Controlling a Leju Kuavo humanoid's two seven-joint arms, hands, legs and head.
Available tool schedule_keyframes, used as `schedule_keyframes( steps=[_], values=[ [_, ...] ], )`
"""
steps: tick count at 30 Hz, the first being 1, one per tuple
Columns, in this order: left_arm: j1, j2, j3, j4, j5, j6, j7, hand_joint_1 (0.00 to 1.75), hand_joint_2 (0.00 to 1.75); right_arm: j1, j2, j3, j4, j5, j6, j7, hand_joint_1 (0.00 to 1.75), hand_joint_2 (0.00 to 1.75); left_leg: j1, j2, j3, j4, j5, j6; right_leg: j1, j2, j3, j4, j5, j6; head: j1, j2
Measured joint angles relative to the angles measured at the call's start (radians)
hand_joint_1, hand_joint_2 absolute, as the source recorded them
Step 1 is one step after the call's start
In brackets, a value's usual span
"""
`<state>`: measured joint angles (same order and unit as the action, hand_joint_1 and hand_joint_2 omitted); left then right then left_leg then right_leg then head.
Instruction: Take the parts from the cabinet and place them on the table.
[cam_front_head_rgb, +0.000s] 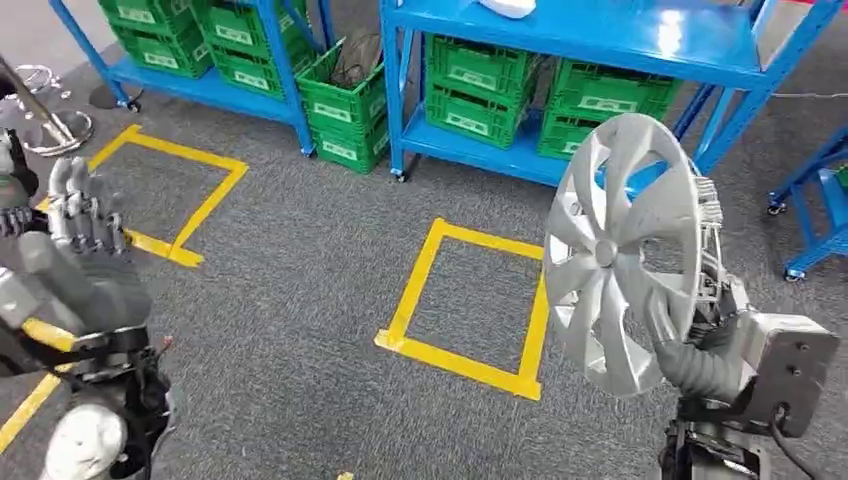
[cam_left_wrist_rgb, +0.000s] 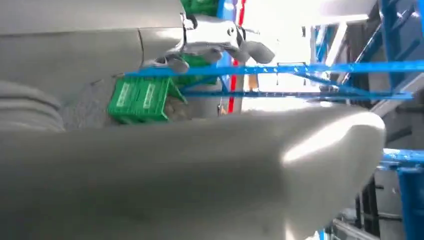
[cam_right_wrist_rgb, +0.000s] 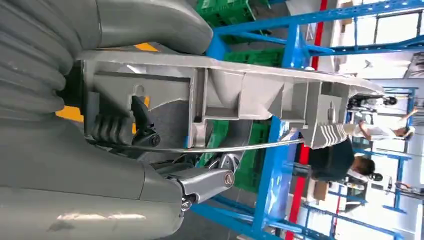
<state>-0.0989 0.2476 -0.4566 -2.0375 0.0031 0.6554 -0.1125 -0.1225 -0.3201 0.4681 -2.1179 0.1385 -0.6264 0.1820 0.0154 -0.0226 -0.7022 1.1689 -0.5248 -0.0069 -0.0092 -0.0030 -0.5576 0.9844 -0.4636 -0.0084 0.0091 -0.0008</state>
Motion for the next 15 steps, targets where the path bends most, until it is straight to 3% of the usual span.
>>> schedule_keyframes(
  steps=[2, 3, 4, 6, 7, 8, 9, 12, 14, 15],
  values=[
    [0.007, 0.000, 0.000, 0.005, 0.001, 0.000, -0.003, 0.00, 0.00, 0.001, 0.000, 0.000, 0.000, 0.000, 0.000, 0.002, 1.75, 1.75, 0.004, 0.011, -0.058, 0.134, -0.049, -0.007, 0.000, -0.016, -0.006, 0.001, 0.000, -0.001, -0.005, 0.000],
    [0.009, 0.000, 0.000, 0.006, 0.001, 0.000, -0.003, 0.00, 0.00, 0.001, 0.000, 0.000, 0.000, 0.000, 0.000, 0.002, 1.75, 1.75, 0.006, 0.014, -0.059, 0.141, -0.044, -0.008, 0.000, -0.023, -0.007, 0.003, 0.000, 0.000, -0.008, 0.000],
    [0.010, 0.000, 0.000, 0.008, 0.002, 0.000, -0.004, 0.00, 0.00, 0.001, 0.000, 0.000, 0.000, 0.000, 0.001, 0.005, 1.75, 1.75, 0.008, 0.017, -0.040, 0.116, -0.029, -0.009, 0.000, -0.030, -0.010, 0.005, 0.000, 0.000, -0.013, 0.000],
    [0.011, 0.000, 0.002, 0.008, 0.002, 0.001, -0.006, 0.00, 0.00, 0.001, 0.000, 0.000, 0.000, 0.000, 0.003, 0.005, 1.75, 1.75, 0.011, 0.032, 0.058, -0.041, 0.042, -0.011, -0.002, -0.040, -0.012, 0.016, -0.004, 0.007, -0.018, 0.000],
    [0.011, 0.000, 0.003, 0.008, -0.001, 0.002, -0.006, 0.00, 0.00, 0.000, 0.000, 0.000, 0.000, 0.002, 0.003, 0.005, 1.75, 1.75, 0.011, 0.049, 0.108, -0.123, 0.056, -0.011, -0.002, -0.045, -0.013, 0.024, -0.009, 0.014, -0.021, 0.000],
    [0.011, -0.001, 0.003, 0.008, -0.002, 0.003, -0.005, 0.00, 0.00, 0.000, 0.000, 0.000, 0.000, 0.002, 0.003, 0.005, 1.75, 1.75, 0.002, 0.060, 0.131, -0.149, 0.033, -0.010, 0.007, -0.048, -0.021, 0.033, -0.013, 0.023, -0.028, 0.000],
    [0.013, -0.001, 0.005, 0.006, -0.004, 0.003, -0.005, 0.00, 0.00, -0.001, 0.000, 0.000, 0.000, 0.002, 0.004, 0.005, 1.75, 1.75, 0.003, 0.049, 0.125, -0.145, 0.039, 0.000, 0.006, -0.053, -0.024, 0.036, -0.009, 0.030, -0.026, 0.000],
    [0.018, -0.001, 0.005, 0.006, -0.004, -0.010, 0.005, 0.00, 0.00, -0.001, 0.000, 0.002, 0.000, 0.002, 0.006, 0.005, 1.75, 1.75, 0.002, 0.029, 0.115, -0.148, 0.049, 0.017, 0.003, -0.073, -0.024, 0.035, -0.004, 0.044, -0.022, 0.000],
    [0.015, -0.001, 0.005, 0.005, 0.009, -0.021, 0.006, 0.00, 0.00, -0.001, 0.000, 0.002, 0.001, -0.002, 0.006, 0.002, 1.75, 1.75, 0.008, 0.016, 0.116, -0.152, 0.056, 0.027, -0.002, -0.031, -0.056, 0.087, -0.052, 0.055, -0.012, 0.000],
    [0.016, -0.001, 0.005, 0.005, 0.027, -0.031, 0.003, 0.00, 0.00, -0.002, 0.000, 0.002, 0.001, -0.005, 0.006, -0.002, 1.75, 1.75, 0.007, 0.007, 0.114, -0.152, 0.058, 0.031, -0.003, -0.017, -0.086, 0.161, -0.089, 0.057, -0.003, 0.000]
  ],
)
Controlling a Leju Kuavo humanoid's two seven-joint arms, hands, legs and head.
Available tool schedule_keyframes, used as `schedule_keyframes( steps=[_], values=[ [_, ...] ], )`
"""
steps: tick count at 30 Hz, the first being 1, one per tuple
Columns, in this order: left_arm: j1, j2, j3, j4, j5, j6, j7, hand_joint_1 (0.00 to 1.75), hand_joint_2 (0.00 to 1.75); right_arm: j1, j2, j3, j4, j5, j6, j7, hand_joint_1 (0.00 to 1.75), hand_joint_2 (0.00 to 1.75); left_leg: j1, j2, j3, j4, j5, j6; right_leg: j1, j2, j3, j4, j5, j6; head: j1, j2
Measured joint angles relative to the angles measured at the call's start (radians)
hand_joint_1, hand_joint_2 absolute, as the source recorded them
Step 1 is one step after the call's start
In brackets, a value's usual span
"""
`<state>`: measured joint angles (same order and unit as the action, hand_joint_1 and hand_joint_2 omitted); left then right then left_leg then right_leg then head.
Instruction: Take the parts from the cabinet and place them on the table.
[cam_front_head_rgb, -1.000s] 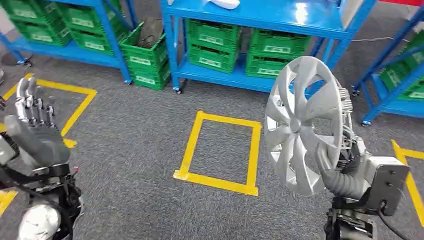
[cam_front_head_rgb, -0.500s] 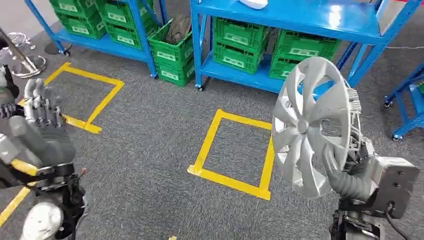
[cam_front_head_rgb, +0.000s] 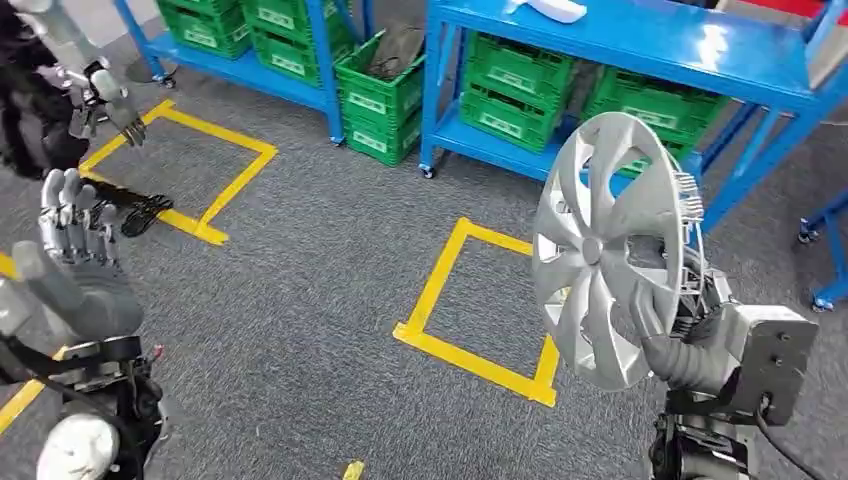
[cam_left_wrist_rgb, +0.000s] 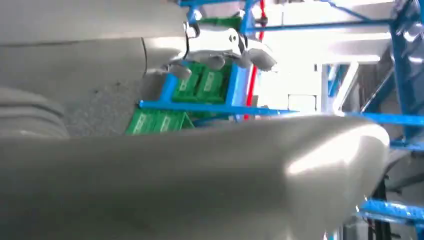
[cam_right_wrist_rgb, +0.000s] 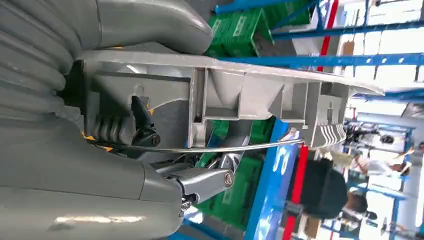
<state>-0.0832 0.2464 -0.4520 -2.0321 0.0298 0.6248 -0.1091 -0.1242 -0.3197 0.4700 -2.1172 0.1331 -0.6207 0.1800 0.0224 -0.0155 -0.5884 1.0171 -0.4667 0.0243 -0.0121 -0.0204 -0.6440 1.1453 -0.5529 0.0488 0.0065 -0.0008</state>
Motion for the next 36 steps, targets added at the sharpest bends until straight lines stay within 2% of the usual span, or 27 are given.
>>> schedule_keyframes(
  steps=[2, 3, 4, 6, 7, 8, 9, 12, 13, 14, 15, 16, 17, 18, 19, 20, 22, 23, 24, 28, 29, 30, 31, 33, 34, 35, 36],
  values=[
    [0.000, -0.001, -0.001, 0.000, 0.023, -0.018, -0.011, 0.00, 0.00, 0.000, 0.000, 0.001, 0.002, -0.008, 0.000, -0.006, 1.75, 1.75, -0.003, -0.018, -0.006, 0.001, 0.002, 0.004, 0.000, 0.010, -0.066, 0.147, -0.052, 0.001, 0.011, 0.000],
    [0.000, -0.001, -0.002, 0.000, 0.021, -0.019, -0.014, 0.00, 0.00, 0.000, 0.000, 0.002, 0.005, -0.014, 0.000, -0.010, 1.75, 1.75, -0.005, -0.030, -0.009, 0.003, 0.004, 0.006, 0.000, 0.011, -0.085, 0.186, -0.055, 0.000, 0.014, 0.000],
    [0.000, -0.001, -0.001, 0.000, 0.017, -0.019, -0.014, 0.00, 0.00, 0.000, 0.000, 0.002, 0.008, -0.015, 0.000, -0.012, 1.75, 1.75, -0.006, -0.042, -0.011, 0.006, 0.004, 0.006, 0.000, 0.012, -0.083, 0.179, -0.043, -0.003, 0.017, 0.000],
    [0.000, -0.001, -0.002, -0.001, 0.005, -0.018, -0.011, 0.00, 0.00, 0.000, 0.000, 0.002, 0.011, -0.017, 0.000, -0.015, 1.75, 1.75, -0.007, -0.064, -0.012, 0.011, 0.004, 0.006, 0.001, 0.021, -0.019, 0.049, 0.040, -0.012, 0.022, 0.000],
    [0.000, -0.001, -0.001, -0.003, -0.009, -0.015, -0.010, 0.00, 0.00, -0.002, 0.000, 0.002, 0.011, -0.016, -0.001, -0.018, 1.75, 1.75, -0.007, -0.075, -0.012, 0.012, 0.004, 0.006, 0.001, 0.038, 0.021, -0.038, 0.081, -0.018, 0.026, 0.000],
    [0.000, -0.001, -0.001, -0.005, -0.023, -0.012, -0.009, 0.00, 0.00, -0.006, 0.000, 0.002, 0.011, -0.010, -0.005, -0.020, 1.75, 1.75, -0.005, -0.081, -0.016, 0.012, 0.006, 0.003, -0.001, 0.076, 0.041, -0.082, 0.073, -0.026, 0.029, 0.000],
    [-0.005, -0.001, 0.000, -0.007, -0.038, -0.011, -0.008, 0.00, 0.00, -0.009, 0.001, 0.002, 0.012, -0.005, -0.010, -0.022, 1.75, 1.75, -0.007, -0.093, -0.028, 0.017, 0.011, -0.006, 0.000, 0.087, 0.055, -0.096, 0.078, -0.028, 0.024, 0.000],
    [-0.003, 0.002, 0.001, -0.015, -0.075, -0.007, 0.000, 0.00, 0.00, -0.017, 0.001, -0.001, 0.012, 0.008, -0.020, -0.025, 1.75, 1.75, 0.004, -0.117, -0.044, 0.008, 0.026, -0.028, 0.007, 0.065, 0.055, -0.112, 0.075, -0.035, 0.030, 0.000],
    [-0.002, 0.004, 0.003, -0.020, -0.088, -0.003, 0.007, 0.00, 0.00, -0.017, 0.001, -0.002, 0.012, 0.013, -0.022, -0.024, 1.75, 1.75, 0.003, -0.116, -0.047, 0.013, 0.021, -0.031, -0.008, 0.048, 0.064, -0.136, 0.084, -0.043, 0.030, 0.000],
    [0.001, 0.004, 0.008, -0.024, -0.096, 0.003, 0.009, 0.00, 0.00, -0.016, 0.001, -0.002, 0.012, 0.014, -0.023, -0.022, 1.75, 1.75, -0.006, -0.063, -0.064, 0.033, 0.004, -0.035, -0.003, 0.040, 0.069, -0.142, 0.087, -0.047, 0.026, 0.000],
    [0.000, 0.008, 0.014, -0.026, -0.104, 0.008, 0.012, 0.00, 0.00, -0.014, 0.001, -0.003, 0.012, 0.019, -0.029, -0.022, 1.75, 1.75, -0.006, -0.021, -0.090, 0.097, -0.035, -0.038, -0.002, 0.028, 0.070, -0.143, 0.088, -0.053, 0.010, 0.000],
    [0.001, 0.008, 0.018, -0.026, -0.106, 0.013, 0.013, 0.00, 0.00, -0.012, 0.001, -0.006, 0.012, 0.022, -0.030, -0.022, 1.75, 1.75, -0.004, -0.001, -0.124, 0.172, -0.067, -0.040, 0.000, 0.017, 0.069, -0.142, 0.088, -0.053, 0.005, 0.000],
    [0.003, 0.008, 0.019, -0.026, -0.109, 0.014, 0.014, 0.00, 0.00, -0.009, 0.000, -0.007, 0.012, 0.022, -0.032, -0.021, 1.75, 1.75, -0.003, 0.007, -0.159, 0.246, -0.094, -0.042, 0.001, 0.006, 0.067, -0.141, 0.087, -0.054, 0.003, 0.000],
    [0.005, 0.008, 0.019, -0.026, -0.111, 0.015, 0.015, 0.00, 0.00, -0.005, 0.000, -0.009, 0.012, 0.023, -0.034, -0.020, 1.75, 1.75, -0.002, 0.010, -0.184, 0.300, -0.107, -0.045, 0.002, -0.007, 0.066, -0.140, 0.087, -0.054, -0.001, 0.000],
    [0.007, 0.008, 0.021, -0.026, -0.111, 0.016, 0.016, 0.00, 0.00, -0.001, 0.000, -0.010, 0.012, 0.023, -0.035, -0.020, 1.75, 1.75, -0.002, 0.012, -0.187, 0.307, -0.100, -0.045, 0.002, -0.019, 0.066, -0.139, 0.087, -0.054, -0.003, 0.000],
    [0.008, 0.008, 0.023, -0.026, -0.116, 0.018, 0.020, 0.00, 0.00, 0.001, 0.001, -0.010, 0.012, 0.024, -0.035, -0.018, 1.75, 1.75, -0.002, 0.014, -0.163, 0.265, -0.071, -0.044, 0.002, -0.031, 0.066, -0.139, 0.087, -0.053, -0.005, 0.000],
    [0.006, 0.008, 0.024, -0.026, -0.147, 0.022, 0.048, 0.00, 0.00, 0.002, 0.001, -0.010, 0.012, 0.029, -0.037, -0.014, 1.75, 1.75, -0.003, 0.039, -0.059, 0.085, 0.005, -0.041, 0.002, -0.053, 0.068, -0.136, 0.083, -0.048, -0.014, 0.000],
    [0.002, 0.008, 0.024, -0.026, -0.162, 0.022, 0.058, 0.00, 0.00, 0.002, 0.001, -0.011, 0.012, 0.031, -0.037, -0.014, 1.75, 1.75, -0.007, 0.085, -0.022, 0.015, 0.003, -0.038, 0.005, -0.061, 0.070, -0.132, 0.081, -0.044, -0.018, 0.000],
    [-0.003, 0.008, 0.023, -0.025, -0.167, 0.022, 0.066, 0.00, 0.00, 0.003, 0.000, -0.014, 0.011, 0.032, -0.038, -0.014, 1.75, 1.75, -0.015, 0.085, -0.007, 0.002, 0.000, -0.027, 0.012, -0.067, 0.065, -0.126, 0.077, -0.035, -0.022, 0.000],
    [-0.002, 0.008, 0.023, -0.023, -0.163, 0.032, 0.058, 0.00, 0.00, 0.003, 0.001, -0.019, 0.012, 0.031, -0.037, -0.012, 1.75, 1.75, -0.013, 0.036, -0.018, -0.002, 0.016, -0.002, 0.010, -0.101, 0.064, -0.125, 0.078, -0.013, -0.015, 0.000],
    [-0.003, 0.007, 0.023, -0.023, -0.162, 0.032, 0.056, 0.00, 0.00, 0.003, 0.001, -0.021, 0.012, 0.031, -0.037, -0.011, 1.75, 1.75, -0.010, 0.028, -0.019, -0.002, 0.019, 0.002, 0.005, -0.054, 0.047, -0.103, 0.055, -0.004, -0.009, 0.000],
    [-0.006, 0.006, 0.023, -0.022, -0.158, 0.032, 0.056, 0.00, 0.00, 0.003, 0.000, -0.022, 0.011, 0.031, -0.037, -0.012, 1.75, 1.75, -0.009, 0.018, -0.021, -0.002, 0.022, 0.007, 0.002, -0.013, 0.026, -0.047, 0.018, -0.003, -0.002, 0.000],
    [-0.005, 0.006, 0.023, -0.022, -0.155, 0.031, 0.056, 0.00, 0.00, 0.003, 0.000, -0.024, 0.011, 0.031, -0.037, -0.012, 1.75, 1.75, -0.010, 0.007, -0.023, -0.002, 0.024, 0.009, 0.003, 0.004, -0.005, 0.029, -0.019, -0.003, 0.006, 0.000],
    [-0.005, 0.006, 0.022, -0.021, -0.153, 0.030, 0.056, 0.00, 0.00, 0.006, 0.000, -0.026, 0.012, 0.030, -0.037, -0.011, 1.75, 1.75, -0.013, -0.018, -0.030, 0.001, 0.027, 0.013, 0.003, 0.014, -0.070, 0.172, -0.066, -0.004, 0.014, 0.000],
    [-0.005, 0.005, 0.022, -0.019, -0.153, 0.030, 0.056, 0.00, 0.00, 0.009, 0.000, -0.026, 0.012, 0.030, -0.037, -0.011, 1.75, 1.75, -0.014, -0.032, -0.032, 0.002, 0.028, 0.013, 0.003, 0.014, -0.075, 0.182, -0.057, -0.008, 0.016, 0.000],
    [-0.004, 0.005, 0.022, -0.019, -0.153, 0.030, 0.056, 0.00, 0.00, 0.009, 0.000, -0.026, 0.012, 0.029, -0.037, -0.011, 1.75, 1.75, -0.015, -0.046, -0.033, 0.005, 0.028, 0.014, 0.004, 0.015, -0.060, 0.149, -0.029, -0.012, 0.019, 0.000],
    [-0.004, 0.005, 0.022, -0.018, -0.153, 0.031, 0.053, 0.00, 0.00, 0.009, 0.000, -0.026, 0.012, 0.028, -0.037, -0.011, 1.75, 1.75, -0.015, -0.061, -0.033, 0.007, 0.029, 0.013, 0.004, 0.020, -0.025, 0.076, 0.014, -0.018, 0.022, 0.000]
  ],
)
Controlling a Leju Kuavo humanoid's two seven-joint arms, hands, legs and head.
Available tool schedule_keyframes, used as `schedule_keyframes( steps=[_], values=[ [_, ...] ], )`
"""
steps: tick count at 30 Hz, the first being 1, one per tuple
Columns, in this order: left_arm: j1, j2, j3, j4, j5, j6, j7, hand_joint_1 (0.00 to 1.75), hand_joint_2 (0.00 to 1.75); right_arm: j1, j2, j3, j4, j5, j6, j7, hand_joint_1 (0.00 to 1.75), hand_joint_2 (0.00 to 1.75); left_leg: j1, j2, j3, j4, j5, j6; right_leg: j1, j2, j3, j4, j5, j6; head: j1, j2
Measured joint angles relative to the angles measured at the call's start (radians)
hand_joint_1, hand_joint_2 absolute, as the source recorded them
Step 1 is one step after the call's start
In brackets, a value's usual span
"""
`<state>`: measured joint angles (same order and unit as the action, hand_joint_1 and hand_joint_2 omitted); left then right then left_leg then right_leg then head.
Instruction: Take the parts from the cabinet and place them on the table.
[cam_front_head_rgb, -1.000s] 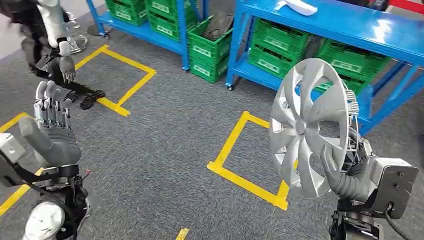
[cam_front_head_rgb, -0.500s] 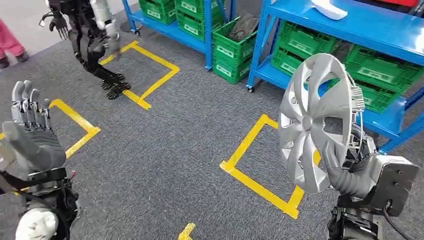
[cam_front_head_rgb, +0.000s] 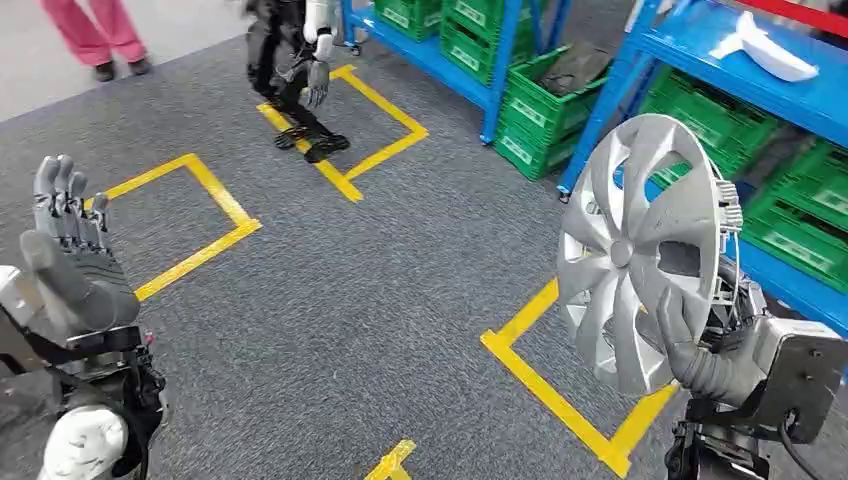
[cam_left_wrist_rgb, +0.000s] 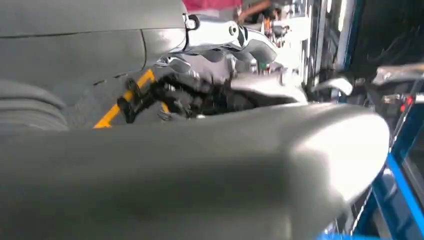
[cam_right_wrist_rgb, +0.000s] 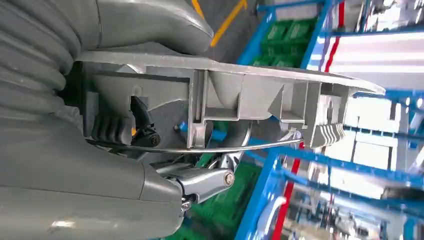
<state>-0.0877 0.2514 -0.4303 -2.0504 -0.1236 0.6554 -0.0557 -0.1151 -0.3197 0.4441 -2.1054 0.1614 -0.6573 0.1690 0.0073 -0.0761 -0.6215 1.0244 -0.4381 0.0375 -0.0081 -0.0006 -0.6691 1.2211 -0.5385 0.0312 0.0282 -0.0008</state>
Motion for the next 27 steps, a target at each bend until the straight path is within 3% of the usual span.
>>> schedule_keyframes(
  steps=[1, 2, 3, 6, 7, 8, 9, 10, 11, 12, 13, 14, 16, 17, 18, 19, 22, 23, 24, 25, 27],
  values=[
    [0.000, 0.000, 0.000, 0.000, -0.002, 0.001, -0.005, 0.00, 0.00, -0.001, 0.000, 0.000, 0.000, -0.001, 0.001, 0.000, 1.75, 1.75, 0.000, -0.012, 0.000, 0.002, 0.000, -0.001, 0.001, 0.014, 0.043, -0.088, 0.044, -0.007, 0.003, 0.000],
    [0.000, -0.002, 0.000, 0.000, -0.003, 0.003, -0.012, 0.00, 0.00, -0.004, 0.000, 0.000, 0.000, -0.004, 0.002, 0.000, 1.75, 1.75, 0.001, -0.022, 0.000, 0.003, 0.001, -0.001, 0.000, 0.056, 0.074, -0.164, 0.059, -0.017, 0.005, 0.000],
    [-0.004, -0.003, 0.000, 0.000, -0.003, 0.010, -0.020, 0.00, 0.00, -0.005, 0.000, 0.000, 0.000, -0.007, 0.005, 0.001, 1.75, 1.75, -0.001, -0.034, -0.008, 0.003, 0.007, -0.010, -0.003, 0.084, 0.092, -0.180, 0.050, -0.021, 0.000, 0.000],
    [-0.002, -0.005, -0.001, 0.001, 0.002, 0.014, -0.031, 0.00, 0.00, -0.013, -0.002, 0.000, 0.000, -0.015, 0.013, 0.001, 1.75, 1.75, 0.017, -0.065, -0.024, -0.005, 0.024, -0.034, 0.007, 0.058, 0.096, -0.192, 0.053, -0.027, 0.008, 0.000],
    [-0.003, -0.005, -0.001, 0.001, 0.008, 0.014, -0.036, 0.00, 0.00, -0.016, -0.001, 0.000, 0.000, -0.025, 0.016, 0.001, 1.75, 1.75, 0.012, -0.076, -0.025, -0.009, 0.028, -0.041, 0.004, 0.043, 0.104, -0.210, 0.062, -0.032, 0.009, 0.000],
    [-0.001, -0.005, -0.001, 0.001, 0.014, 0.014, -0.040, 0.00, 0.00, -0.021, 0.000, 0.000, 0.003, -0.035, 0.020, 0.000, 1.75, 1.75, 0.008, -0.022, -0.042, 0.003, 0.018, -0.039, -0.002, 0.025, 0.111, -0.226, 0.071, -0.035, 0.005, 0.000],
    [-0.008, -0.005, -0.001, 0.001, 0.019, 0.014, -0.045, 0.00, 0.00, -0.025, 0.002, 0.001, 0.005, -0.042, 0.023, -0.004, 1.75, 1.75, 0.004, 0.032, -0.059, 0.046, -0.014, -0.044, -0.001, 0.015, 0.113, -0.231, 0.074, -0.041, -0.007, 0.000],
    [-0.012, -0.006, -0.002, 0.002, 0.021, 0.013, -0.046, 0.00, 0.00, -0.029, 0.003, 0.002, 0.008, -0.046, 0.026, -0.008, 1.75, 1.75, 0.007, 0.055, -0.091, 0.112, -0.050, -0.049, 0.000, 0.002, 0.111, -0.231, 0.074, -0.043, -0.013, 0.000],
    [-0.012, -0.007, -0.003, 0.002, 0.023, 0.011, -0.046, 0.00, 0.00, -0.033, 0.005, 0.002, 0.010, -0.046, 0.026, -0.008, 1.75, 1.75, 0.010, 0.065, -0.127, 0.193, -0.084, -0.052, 0.000, -0.010, 0.109, -0.231, 0.074, -0.043, -0.014, 0.000],
    [-0.011, -0.007, -0.004, 0.003, 0.024, 0.012, -0.046, 0.00, 0.00, -0.034, 0.006, 0.002, 0.013, -0.047, 0.026, -0.008, 1.75, 1.75, 0.012, 0.068, -0.156, 0.257, -0.106, -0.056, 0.001, -0.024, 0.107, -0.230, 0.074, -0.043, -0.018, 0.000],
    [-0.011, -0.007, -0.004, 0.005, 0.024, 0.012, -0.047, 0.00, 0.00, -0.034, 0.007, 0.003, 0.017, -0.049, 0.026, -0.008, 1.75, 1.75, 0.014, 0.069, -0.168, 0.285, -0.107, -0.059, 0.001, -0.036, 0.106, -0.229, 0.074, -0.043, -0.023, 0.000],
    [-0.011, -0.007, -0.004, 0.006, 0.025, 0.012, -0.046, 0.00, 0.00, -0.034, 0.008, 0.004, 0.021, -0.050, 0.027, -0.008, 1.75, 1.75, 0.016, 0.073, -0.149, 0.258, -0.085, -0.062, 0.001, -0.052, 0.105, -0.228, 0.074, -0.042, -0.027, 0.000],
    [-0.012, -0.007, -0.004, 0.006, 0.025, 0.011, -0.047, 0.00, 0.00, -0.037, 0.010, 0.008, 0.028, -0.052, 0.029, -0.008, 1.75, 1.75, 0.018, 0.094, -0.052, 0.101, -0.017, -0.063, 0.000, -0.075, 0.105, -0.221, 0.070, -0.035, -0.033, 0.000],
    [-0.014, -0.007, -0.004, 0.006, 0.025, 0.011, -0.048, 0.00, 0.00, -0.042, 0.011, 0.009, 0.030, -0.052, 0.030, -0.008, 1.75, 1.75, 0.017, 0.129, -0.002, 0.020, -0.001, -0.063, 0.000, -0.083, 0.105, -0.214, 0.065, -0.029, -0.037, 0.000],
    [-0.016, -0.008, -0.005, 0.007, 0.026, 0.011, -0.048, 0.00, 0.00, -0.047, 0.011, 0.009, 0.032, -0.052, 0.033, -0.008, 1.75, 1.75, 0.004, 0.153, 0.016, 0.000, -0.022, -0.054, 0.010, -0.089, 0.100, -0.208, 0.059, -0.019, -0.042, 0.000],
    [-0.016, -0.009, -0.005, 0.006, 0.027, 0.010, -0.050, 0.00, 0.00, -0.053, 0.011, 0.010, 0.035, -0.052, 0.036, -0.008, 1.75, 1.75, 0.006, 0.131, 0.013, -0.002, -0.013, -0.041, 0.009, -0.100, 0.101, -0.203, 0.060, -0.013, -0.038, 0.000],
    [-0.016, -0.009, -0.005, 0.006, 0.030, 0.008, -0.049, 0.00, 0.00, -0.064, 0.012, 0.013, 0.041, -0.055, 0.043, -0.007, 1.75, 1.75, 0.004, 0.097, 0.004, -0.005, -0.004, -0.023, 0.006, -0.128, 0.102, -0.205, 0.062, 0.002, -0.035, 0.000],
    [-0.016, -0.009, -0.005, 0.006, 0.033, 0.004, -0.049, 0.00, 0.00, -0.068, 0.012, 0.013, 0.043, -0.056, 0.046, -0.006, 1.75, 1.75, 0.010, 0.088, 0.006, -0.009, 0.000, -0.017, -0.001, -0.098, 0.084, -0.193, 0.048, 0.011, -0.032, 0.000],
    [-0.020, -0.009, -0.005, 0.006, 0.036, -0.002, -0.048, 0.00, 0.00, -0.071, 0.011, 0.014, 0.045, -0.057, 0.048, -0.006, 1.75, 1.75, 0.010, 0.079, 0.004, -0.009, 0.003, -0.013, -0.004, -0.050, 0.071, -0.152, 0.016, 0.013, -0.027, 0.000],
    [-0.021, -0.009, -0.005, 0.006, 0.041, -0.011, -0.046, 0.00, 0.00, -0.075, 0.011, 0.014, 0.045, -0.061, 0.051, -0.007, 1.75, 1.75, 0.010, 0.068, 0.002, -0.009, 0.005, -0.008, -0.004, -0.025, 0.043, -0.083, -0.019, 0.013, -0.018, 0.000],
    [-0.024, -0.010, -0.006, 0.008, 0.047, -0.030, -0.045, 0.00, 0.00, -0.083, 0.011, 0.017, 0.053, -0.074, 0.058, -0.011, 1.75, 1.75, 0.005, 0.043, -0.004, -0.008, 0.008, -0.003, -0.003, -0.007, -0.032, 0.080, -0.078, 0.013, -0.008, 0.000]
  ],
)
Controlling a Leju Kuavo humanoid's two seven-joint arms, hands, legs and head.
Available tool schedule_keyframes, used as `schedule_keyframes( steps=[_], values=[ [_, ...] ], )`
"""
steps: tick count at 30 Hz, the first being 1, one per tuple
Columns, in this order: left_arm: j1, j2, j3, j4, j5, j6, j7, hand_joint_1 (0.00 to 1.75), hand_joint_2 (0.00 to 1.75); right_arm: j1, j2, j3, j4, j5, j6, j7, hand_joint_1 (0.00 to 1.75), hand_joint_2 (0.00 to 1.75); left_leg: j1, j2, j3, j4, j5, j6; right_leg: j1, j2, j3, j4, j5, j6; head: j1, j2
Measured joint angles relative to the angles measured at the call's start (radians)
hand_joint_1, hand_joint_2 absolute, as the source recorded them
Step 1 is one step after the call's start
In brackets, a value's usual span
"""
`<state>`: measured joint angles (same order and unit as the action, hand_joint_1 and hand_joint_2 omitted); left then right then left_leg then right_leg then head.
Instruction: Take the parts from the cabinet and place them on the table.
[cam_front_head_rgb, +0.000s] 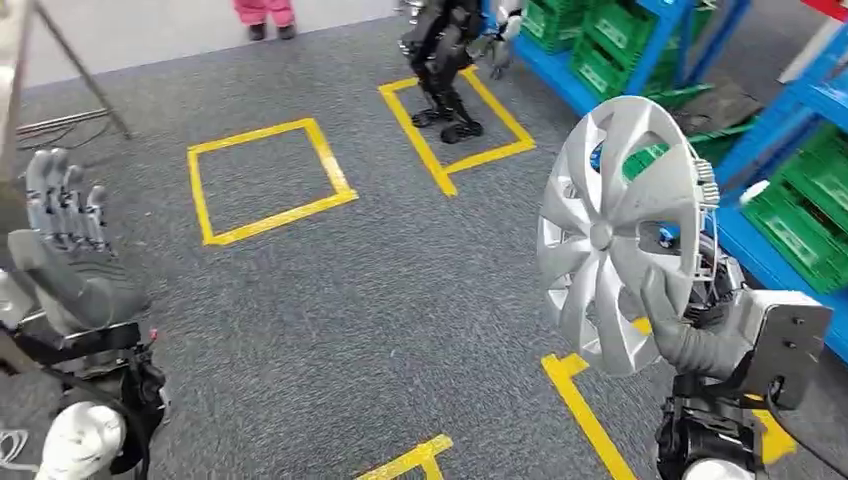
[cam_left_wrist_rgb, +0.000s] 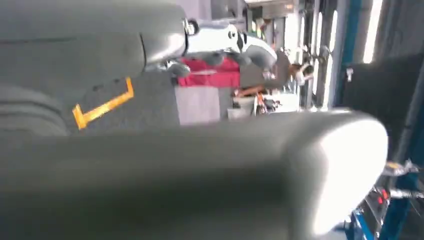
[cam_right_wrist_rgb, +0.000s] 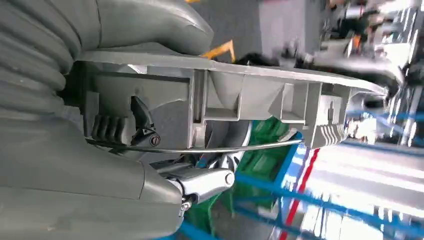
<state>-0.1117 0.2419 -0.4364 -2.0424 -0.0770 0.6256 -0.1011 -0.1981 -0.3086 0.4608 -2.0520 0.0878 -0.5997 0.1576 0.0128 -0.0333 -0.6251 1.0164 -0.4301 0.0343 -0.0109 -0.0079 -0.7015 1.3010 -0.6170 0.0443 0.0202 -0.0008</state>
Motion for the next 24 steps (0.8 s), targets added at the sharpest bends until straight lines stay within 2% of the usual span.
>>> schedule_keyframes(
  steps=[1, 2, 3, 4, 5, 6, 7, 9, 10, 11, 12, 13, 14, 15, 16, 17, 18, 19, 20, 21, 22, 24],
  values=[
    [-0.002, 0.000, 0.000, 0.002, 0.002, -0.004, 0.000, 0.00, 0.00, -0.002, 0.000, 0.002, 0.006, -0.006, 0.004, -0.001, 1.75, 1.75, -0.002, -0.014, -0.002, 0.001, 0.001, 0.002, 0.000, 0.001, -0.017, 0.033, 0.000, -0.003, 0.002, 0.000],
    [-0.004, 0.000, -0.001, 0.005, 0.004, -0.008, 0.000, 0.00, 0.00, -0.005, 0.000, 0.004, 0.012, -0.008, 0.005, -0.002, 1.75, 1.75, -0.003, -0.028, -0.004, 0.002, 0.002, 0.002, 0.000, 0.002, -0.012, 0.017, 0.021, -0.006, 0.004, 0.000],
    [-0.006, 0.000, -0.001, 0.006, 0.005, -0.010, 0.001, 0.00, 0.00, -0.010, 0.000, 0.007, 0.018, -0.011, 0.008, -0.003, 1.75, 1.75, -0.003, -0.042, -0.005, 0.005, 0.003, 0.002, 0.000, 0.003, 0.012, -0.039, 0.058, -0.010, 0.006, 0.000],
    [-0.006, 0.000, -0.001, 0.007, 0.006, -0.011, 0.001, 0.00, 0.00, -0.016, 0.000, 0.009, 0.022, -0.013, 0.011, -0.003, 1.75, 1.75, -0.004, -0.056, -0.006, 0.007, 0.004, 0.001, 0.001, 0.011, 0.049, -0.119, 0.103, -0.017, 0.009, 0.000],
    [-0.008, 0.000, -0.001, 0.007, 0.006, -0.012, 0.000, 0.00, 0.00, -0.025, 0.000, 0.010, 0.026, -0.014, 0.014, -0.004, 1.75, 1.75, -0.004, -0.069, -0.006, 0.009, 0.005, 0.000, 0.001, 0.034, 0.094, -0.215, 0.148, -0.025, 0.012, 0.000],
    [-0.007, -0.001, -0.001, 0.008, 0.006, -0.012, 0.000, 0.00, 0.00, -0.035, 0.000, 0.010, 0.029, -0.014, 0.014, -0.005, 1.75, 1.75, -0.002, -0.077, -0.009, 0.008, 0.007, -0.004, -0.003, 0.078, 0.116, -0.249, 0.130, -0.032, 0.011, 0.000],
    [-0.015, -0.001, -0.001, 0.008, 0.006, -0.014, 0.001, 0.00, 0.00, -0.039, 0.001, 0.010, 0.031, -0.015, 0.015, -0.008, 1.75, 1.75, -0.001, -0.089, -0.017, 0.010, 0.012, -0.011, -0.001, 0.081, 0.128, -0.272, 0.131, -0.034, 0.006, 0.000],
    [-0.012, -0.002, -0.002, 0.009, 0.006, -0.014, 0.001, 0.00, 0.00, -0.052, 0.002, 0.011, 0.035, -0.016, 0.018, -0.011, 1.75, 1.75, 0.011, -0.108, -0.030, 0.004, 0.024, -0.028, 0.008, 0.065, 0.125, -0.270, 0.133, -0.038, 0.014, 0.000],
    [-0.012, -0.002, -0.002, 0.009, 0.006, -0.014, 0.000, 0.00, 0.00, -0.055, 0.003, 0.011, 0.037, -0.016, 0.018, -0.011, 1.75, 1.75, 0.011, -0.122, -0.030, -0.001, 0.031, -0.038, 0.009, 0.051, 0.130, -0.282, 0.140, -0.043, 0.015, 0.000],
    [-0.011, -0.002, -0.002, 0.009, 0.006, -0.014, 0.000, 0.00, 0.00, -0.058, 0.004, 0.012, 0.038, -0.016, 0.020, -0.011, 1.75, 1.75, 0.010, -0.101, -0.041, 0.008, 0.025, -0.036, -0.004, 0.031, 0.140, -0.305, 0.152, -0.046, 0.012, 0.000],
    [-0.014, -0.001, -0.002, 0.009, 0.011, -0.016, -0.003, 0.00, 0.00, -0.059, 0.005, 0.013, 0.041, -0.016, 0.022, -0.011, 1.75, 1.75, -0.001, -0.037, -0.054, 0.033, 0.004, -0.040, 0.001, 0.022, 0.146, -0.315, 0.156, -0.050, 0.004, 0.000],
    [-0.019, -0.001, -0.002, 0.010, 0.026, -0.021, -0.007, 0.00, 0.00, -0.064, 0.005, 0.013, 0.042, -0.018, 0.025, -0.011, 1.75, 1.75, 0.000, -0.002, -0.084, 0.095, -0.033, -0.043, 0.002, 0.009, 0.146, -0.316, 0.158, -0.056, -0.005, 0.000],
    [-0.019, -0.002, -0.003, 0.010, 0.048, -0.028, -0.012, 0.00, 0.00, -0.069, 0.005, 0.013, 0.045, -0.019, 0.029, -0.010, 1.75, 1.75, 0.002, 0.015, -0.119, 0.171, -0.066, -0.046, 0.004, -0.002, 0.143, -0.316, 0.159, -0.056, -0.008, 0.000],
    [-0.017, -0.002, -0.003, 0.011, 0.070, -0.036, -0.021, 0.00, 0.00, -0.072, 0.005, 0.013, 0.048, -0.021, 0.033, -0.007, 1.75, 1.75, 0.005, 0.022, -0.151, 0.242, -0.090, -0.048, 0.004, -0.015, 0.142, -0.315, 0.159, -0.056, -0.009, 0.000],
    [-0.015, -0.002, -0.003, 0.012, 0.086, -0.041, -0.028, 0.00, 0.00, -0.074, 0.005, 0.013, 0.051, -0.023, 0.034, -0.003, 1.75, 1.75, 0.007, 0.025, -0.173, 0.287, -0.098, -0.051, 0.004, -0.027, 0.140, -0.315, 0.158, -0.055, -0.013, 0.000],
    [-0.014, -0.002, -0.002, 0.012, 0.097, -0.043, -0.035, 0.00, 0.00, -0.075, 0.005, 0.013, 0.056, -0.023, 0.036, 0.001, 1.75, 1.75, 0.010, 0.028, -0.168, 0.280, -0.083, -0.054, 0.004, -0.043, 0.140, -0.313, 0.158, -0.055, -0.017, 0.000],
    [-0.012, -0.002, -0.002, 0.012, 0.098, -0.043, -0.039, 0.00, 0.00, -0.077, 0.005, 0.014, 0.060, -0.023, 0.040, 0.005, 1.75, 1.75, 0.014, 0.033, -0.141, 0.234, -0.057, -0.055, 0.004, -0.055, 0.140, -0.312, 0.157, -0.053, -0.022, 0.000],
    [-0.012, -0.002, 0.000, 0.012, 0.098, -0.042, -0.040, 0.00, 0.00, -0.080, 0.005, 0.015, 0.064, -0.023, 0.042, 0.008, 1.75, 1.75, 0.016, 0.043, -0.097, 0.158, -0.022, -0.057, 0.003, -0.066, 0.140, -0.309, 0.154, -0.048, -0.025, 0.000],
    [-0.012, -0.001, 0.001, 0.012, 0.096, -0.040, -0.042, 0.00, 0.00, -0.085, 0.004, 0.016, 0.067, -0.022, 0.043, 0.011, 1.75, 1.75, 0.016, 0.068, -0.046, 0.074, 0.008, -0.058, 0.002, -0.075, 0.140, -0.302, 0.149, -0.042, -0.027, 0.000],
    [-0.013, -0.001, 0.002, 0.012, 0.091, -0.036, -0.043, 0.00, 0.00, -0.092, 0.004, 0.016, 0.069, -0.020, 0.046, 0.015, 1.75, 1.75, 0.007, 0.120, -0.018, 0.020, -0.009, -0.060, 0.006, -0.082, 0.138, -0.294, 0.144, -0.033, -0.032, 0.000],
    [-0.012, -0.002, 0.003, 0.010, 0.087, -0.033, -0.043, 0.00, 0.00, -0.098, 0.002, 0.016, 0.069, -0.017, 0.047, 0.016, 1.75, 1.75, 0.004, 0.109, -0.004, 0.009, -0.007, -0.043, 0.014, -0.090, 0.131, -0.278, 0.137, -0.024, -0.039, 0.000],
    [-0.011, -0.001, 0.004, 0.008, 0.075, -0.027, -0.041, 0.00, 0.00, -0.104, 0.001, 0.017, 0.070, -0.013, 0.050, 0.019, 1.75, 1.75, -0.001, 0.085, -0.013, 0.013, -0.004, -0.031, 0.013, -0.113, 0.133, -0.283, 0.139, -0.019, -0.028, 0.000]
  ],
)
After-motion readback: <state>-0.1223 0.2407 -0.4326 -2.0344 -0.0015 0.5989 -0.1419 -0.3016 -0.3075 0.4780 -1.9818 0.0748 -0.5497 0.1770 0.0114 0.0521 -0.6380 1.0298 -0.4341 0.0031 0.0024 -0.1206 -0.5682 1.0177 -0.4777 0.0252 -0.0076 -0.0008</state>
